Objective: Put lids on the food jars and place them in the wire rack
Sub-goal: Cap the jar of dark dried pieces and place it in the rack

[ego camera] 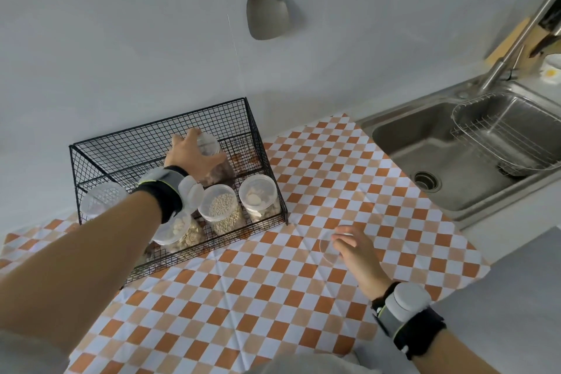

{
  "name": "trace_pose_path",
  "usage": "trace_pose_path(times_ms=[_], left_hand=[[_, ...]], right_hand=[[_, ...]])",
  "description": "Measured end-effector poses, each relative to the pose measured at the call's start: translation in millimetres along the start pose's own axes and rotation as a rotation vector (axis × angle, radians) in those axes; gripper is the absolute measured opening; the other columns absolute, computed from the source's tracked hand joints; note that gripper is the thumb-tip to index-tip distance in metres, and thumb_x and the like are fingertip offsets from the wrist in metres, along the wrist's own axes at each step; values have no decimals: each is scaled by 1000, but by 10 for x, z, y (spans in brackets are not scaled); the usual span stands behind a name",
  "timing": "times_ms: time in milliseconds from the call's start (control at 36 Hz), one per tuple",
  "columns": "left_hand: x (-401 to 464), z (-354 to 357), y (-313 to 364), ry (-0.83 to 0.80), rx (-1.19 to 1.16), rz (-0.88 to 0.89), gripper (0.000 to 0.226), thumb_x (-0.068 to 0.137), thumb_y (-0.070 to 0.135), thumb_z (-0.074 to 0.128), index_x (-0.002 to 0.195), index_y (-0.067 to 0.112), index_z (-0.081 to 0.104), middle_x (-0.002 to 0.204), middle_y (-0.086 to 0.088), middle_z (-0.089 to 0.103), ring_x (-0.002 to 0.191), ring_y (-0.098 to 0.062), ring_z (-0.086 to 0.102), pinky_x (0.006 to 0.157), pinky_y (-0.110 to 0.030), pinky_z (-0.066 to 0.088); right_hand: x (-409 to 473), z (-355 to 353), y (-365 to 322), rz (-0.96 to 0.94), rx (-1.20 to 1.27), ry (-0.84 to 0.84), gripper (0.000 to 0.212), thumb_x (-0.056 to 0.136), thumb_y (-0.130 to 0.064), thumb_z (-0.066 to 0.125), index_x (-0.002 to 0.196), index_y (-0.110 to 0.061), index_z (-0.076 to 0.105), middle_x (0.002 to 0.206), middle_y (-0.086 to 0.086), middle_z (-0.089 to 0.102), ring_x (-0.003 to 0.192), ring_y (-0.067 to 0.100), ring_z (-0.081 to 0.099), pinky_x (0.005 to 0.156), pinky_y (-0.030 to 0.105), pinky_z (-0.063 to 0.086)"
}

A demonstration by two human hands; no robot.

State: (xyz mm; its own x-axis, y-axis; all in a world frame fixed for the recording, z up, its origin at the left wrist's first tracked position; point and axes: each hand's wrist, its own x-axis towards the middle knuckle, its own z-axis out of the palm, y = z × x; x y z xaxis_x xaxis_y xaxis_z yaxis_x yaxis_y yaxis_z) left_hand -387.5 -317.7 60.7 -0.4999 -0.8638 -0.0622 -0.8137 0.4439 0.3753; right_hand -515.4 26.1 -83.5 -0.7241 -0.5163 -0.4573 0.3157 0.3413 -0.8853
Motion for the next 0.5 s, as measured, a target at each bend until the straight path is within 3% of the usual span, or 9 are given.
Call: trace_pose_path(times_ms=[222,389,500], left_hand=[[-31,201,-29,-12,-15,-42,80,79,58,76,144,27,39,130,-19,39,99,-41,61,85,-46,58],[-36,327,-30,-24,-29,-66,82,78,54,81,137,20,35,125,-19,42,101,-40,58,85,-49,57],[-40,399,-42,-45,-36,-88,85,76,53,83,135,18,34,126,-19,43,104,-41,59,89,-52,58]], right_hand=[[53,-25,48,-11,-27,21,19,99,-7,58,114,-15,64,121,3,67,115,16,63,84,28,52],[61,-60,49,-18,-59,33,15,99,-10,61,113,-14,64,120,2,68,113,14,64,101,40,54],[49,-88,55,-5,-53,34,13,99,-12,62,111,-15,65,118,3,69,112,16,65,101,43,55]])
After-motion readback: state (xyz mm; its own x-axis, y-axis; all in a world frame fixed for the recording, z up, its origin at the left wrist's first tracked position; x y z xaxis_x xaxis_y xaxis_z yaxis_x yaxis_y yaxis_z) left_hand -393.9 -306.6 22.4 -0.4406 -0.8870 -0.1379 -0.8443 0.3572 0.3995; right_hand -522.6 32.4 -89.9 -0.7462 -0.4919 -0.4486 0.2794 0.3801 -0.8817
